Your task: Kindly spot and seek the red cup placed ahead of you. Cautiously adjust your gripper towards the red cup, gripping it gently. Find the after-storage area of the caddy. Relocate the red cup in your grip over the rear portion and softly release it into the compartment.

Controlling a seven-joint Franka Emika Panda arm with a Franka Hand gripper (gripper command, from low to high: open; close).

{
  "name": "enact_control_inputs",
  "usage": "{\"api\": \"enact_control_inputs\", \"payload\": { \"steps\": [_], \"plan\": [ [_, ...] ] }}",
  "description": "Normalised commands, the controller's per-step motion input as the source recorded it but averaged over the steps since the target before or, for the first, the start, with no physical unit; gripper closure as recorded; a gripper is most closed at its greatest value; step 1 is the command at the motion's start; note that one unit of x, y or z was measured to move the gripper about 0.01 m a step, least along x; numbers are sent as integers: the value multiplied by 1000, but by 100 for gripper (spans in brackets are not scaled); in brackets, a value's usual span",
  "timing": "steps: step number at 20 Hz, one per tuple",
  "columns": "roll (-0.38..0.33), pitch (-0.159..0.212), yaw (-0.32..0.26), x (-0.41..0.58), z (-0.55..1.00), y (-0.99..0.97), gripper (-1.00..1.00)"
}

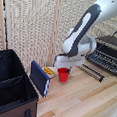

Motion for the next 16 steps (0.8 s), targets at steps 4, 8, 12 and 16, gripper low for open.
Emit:
{"api": "enact_control_inputs", "payload": {
  "steps": [4,8,12,16],
  "plan": [
    [21,22,2,579,699,2,100],
    [12,21,23,636,679,59,100],
    [3,96,39,492,891,266,100],
    [-19,109,73,110,978,570,100]
  ]
}}
